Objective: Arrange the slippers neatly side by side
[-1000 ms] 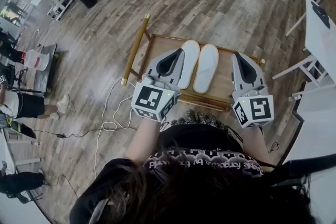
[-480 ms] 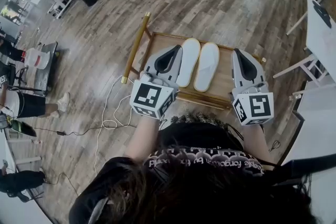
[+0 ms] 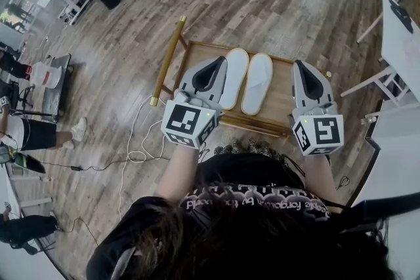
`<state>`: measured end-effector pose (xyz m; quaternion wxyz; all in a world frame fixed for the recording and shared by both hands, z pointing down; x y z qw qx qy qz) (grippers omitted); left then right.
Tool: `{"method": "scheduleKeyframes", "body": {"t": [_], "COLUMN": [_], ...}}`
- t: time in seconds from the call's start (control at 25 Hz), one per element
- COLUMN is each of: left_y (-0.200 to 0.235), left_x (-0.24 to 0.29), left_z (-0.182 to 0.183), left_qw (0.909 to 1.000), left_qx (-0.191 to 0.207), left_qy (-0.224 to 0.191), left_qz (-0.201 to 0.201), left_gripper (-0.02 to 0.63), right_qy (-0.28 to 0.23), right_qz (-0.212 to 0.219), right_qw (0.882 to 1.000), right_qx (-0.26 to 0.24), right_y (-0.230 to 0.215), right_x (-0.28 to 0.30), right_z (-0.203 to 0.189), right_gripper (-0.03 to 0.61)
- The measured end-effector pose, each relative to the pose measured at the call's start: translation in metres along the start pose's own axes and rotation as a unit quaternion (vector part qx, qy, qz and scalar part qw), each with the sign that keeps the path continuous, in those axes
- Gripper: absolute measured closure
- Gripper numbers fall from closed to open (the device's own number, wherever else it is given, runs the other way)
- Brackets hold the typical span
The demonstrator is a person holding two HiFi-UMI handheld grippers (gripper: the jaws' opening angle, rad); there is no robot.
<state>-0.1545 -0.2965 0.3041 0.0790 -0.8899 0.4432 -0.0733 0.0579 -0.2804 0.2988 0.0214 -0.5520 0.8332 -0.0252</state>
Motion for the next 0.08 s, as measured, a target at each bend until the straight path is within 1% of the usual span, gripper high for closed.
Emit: {"method": "scheduleKeyframes", "body": {"t": [0.08], "left_y": [0.0003], "left_x": [0.0016], "left_z": [0.0005], "left_qw": [1.0], "left_qx": [-0.006], "left_qy": [0.001], "left_qz": [0.001], "left_gripper": [0.614], "right_qy": [0.001], "right_qz": [-0.001], "right_qw": [1.0], "right_qx": [0.001], "right_y": [-0.0018], "right_x": [0.0012], "right_z": [-0.0003], "right_gripper": [0.575]}}
Point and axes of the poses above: the fingertips, and each gripper's own axes: x forward along the fingers, y to its left, z out of its top, the point moved 5 cm from there along -x, backward along the fingers, and after that the axes turned 8 degrees about x, right-handed, at the moved point
